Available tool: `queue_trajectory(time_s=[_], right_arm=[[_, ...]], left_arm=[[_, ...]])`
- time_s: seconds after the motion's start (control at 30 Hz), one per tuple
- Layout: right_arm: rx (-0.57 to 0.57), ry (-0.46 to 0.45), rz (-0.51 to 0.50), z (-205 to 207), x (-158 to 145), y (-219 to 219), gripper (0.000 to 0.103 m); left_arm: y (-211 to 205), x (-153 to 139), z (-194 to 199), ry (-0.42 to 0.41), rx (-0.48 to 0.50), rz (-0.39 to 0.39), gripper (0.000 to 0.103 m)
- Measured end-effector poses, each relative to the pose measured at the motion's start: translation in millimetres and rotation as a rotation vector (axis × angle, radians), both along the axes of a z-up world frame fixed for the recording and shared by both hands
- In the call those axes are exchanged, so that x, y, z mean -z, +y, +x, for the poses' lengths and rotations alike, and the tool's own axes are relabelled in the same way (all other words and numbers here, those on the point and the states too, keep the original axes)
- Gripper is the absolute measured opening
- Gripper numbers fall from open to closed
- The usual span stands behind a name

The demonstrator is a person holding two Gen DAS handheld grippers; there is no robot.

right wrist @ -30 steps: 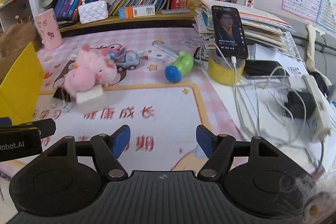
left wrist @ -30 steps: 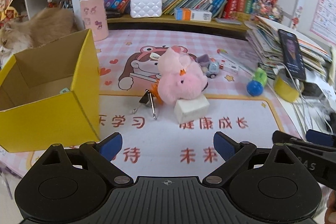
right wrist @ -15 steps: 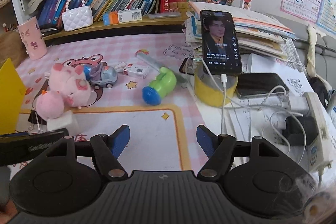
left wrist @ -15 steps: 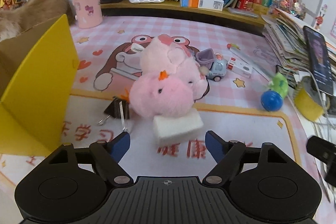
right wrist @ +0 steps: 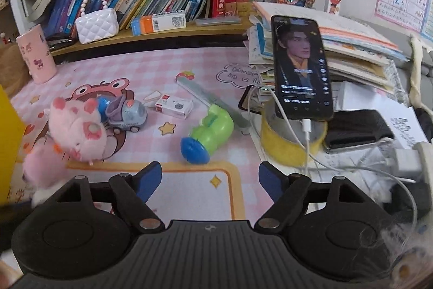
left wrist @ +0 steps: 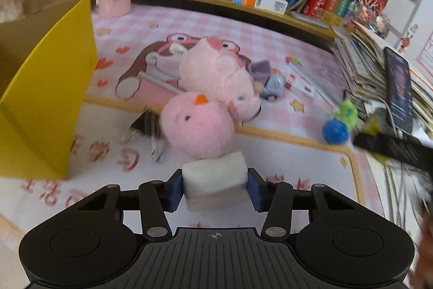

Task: Organize objects
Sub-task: 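Grasp the white cube with the left tool while the right tool grasps the green-blue toy, then lift the white cube and green-blue toy and carry both over the yellow box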

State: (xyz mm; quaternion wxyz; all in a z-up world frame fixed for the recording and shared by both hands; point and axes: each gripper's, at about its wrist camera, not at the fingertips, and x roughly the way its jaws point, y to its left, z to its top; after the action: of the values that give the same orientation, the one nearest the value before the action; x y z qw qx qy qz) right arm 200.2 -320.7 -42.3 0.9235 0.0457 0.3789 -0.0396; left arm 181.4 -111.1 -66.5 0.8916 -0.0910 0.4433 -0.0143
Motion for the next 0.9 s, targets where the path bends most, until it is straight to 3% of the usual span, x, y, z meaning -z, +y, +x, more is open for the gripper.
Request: queue_trajectory(time_s=[0.4, 0.43, 0.47, 0.5, 0.57, 0.9], right_arm=[[0.096, 0.09, 0.097, 83.7, 35.8, -12.9, 0.074], [0.099, 0.091, 0.098, 87.7, 38.1, -13.3, 0.071], [0.094, 0.098, 0.099, 90.4, 41.0, -14.1, 0.057], [0.085, 0.107, 0.109, 92.0, 42.9, -15.0, 0.052], [0.084, 0.099, 0.129, 89.2, 42.2, -17.3, 0.044], [0.015, 0.042, 0.097, 29.7, 22.3, 5.9, 0.043]], left_arm=[[39.1, -13.5, -36.6, 0.002, -0.061, -0.014, 0.046], [40.3, -14.2, -38.2, 0.0, -0.062, -0.015, 0.046], [41.5, -14.8, -39.7, -0.003, -0.063, -0.016, 0.046], [42.7, -15.4, -41.0, -0.006, -0.064, -0.019, 0.046], [45.2, -17.0, -43.7, -0.012, -0.064, -0.02, 0.046], [54.7, -29.3, -62.0, -0.067, -0.03, -0.031, 0.046]])
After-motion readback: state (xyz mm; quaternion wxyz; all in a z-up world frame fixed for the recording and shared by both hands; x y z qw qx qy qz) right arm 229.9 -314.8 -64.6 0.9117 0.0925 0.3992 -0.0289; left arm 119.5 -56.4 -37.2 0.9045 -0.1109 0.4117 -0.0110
